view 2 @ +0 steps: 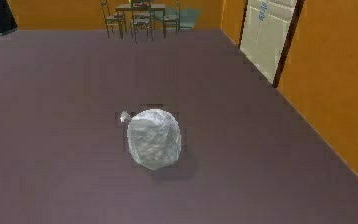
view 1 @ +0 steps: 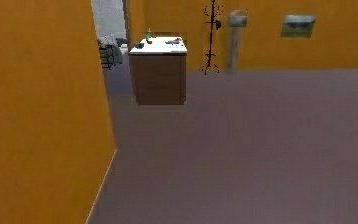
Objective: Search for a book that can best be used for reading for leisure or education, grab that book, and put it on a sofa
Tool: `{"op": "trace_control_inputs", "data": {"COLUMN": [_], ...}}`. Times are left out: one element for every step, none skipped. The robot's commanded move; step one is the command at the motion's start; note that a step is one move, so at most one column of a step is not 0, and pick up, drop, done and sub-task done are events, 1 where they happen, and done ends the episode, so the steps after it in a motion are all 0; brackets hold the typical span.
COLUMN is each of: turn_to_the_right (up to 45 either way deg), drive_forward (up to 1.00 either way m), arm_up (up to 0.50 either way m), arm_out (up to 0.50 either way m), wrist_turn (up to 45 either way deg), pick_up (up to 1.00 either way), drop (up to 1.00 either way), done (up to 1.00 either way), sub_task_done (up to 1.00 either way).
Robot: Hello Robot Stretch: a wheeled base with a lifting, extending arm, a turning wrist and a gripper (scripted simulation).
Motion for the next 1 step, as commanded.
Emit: {"op": "trace_control_inputs", "data": {"turn_to_the_right": [-3.0], "drive_forward": [0.0], "arm_up": [0.0], "arm_out": [0.0], "wrist_turn": [0.0], "pick_up": [0.0], "drop": [0.0], "done": [0.0], "sub_task_done": [0.0]}}
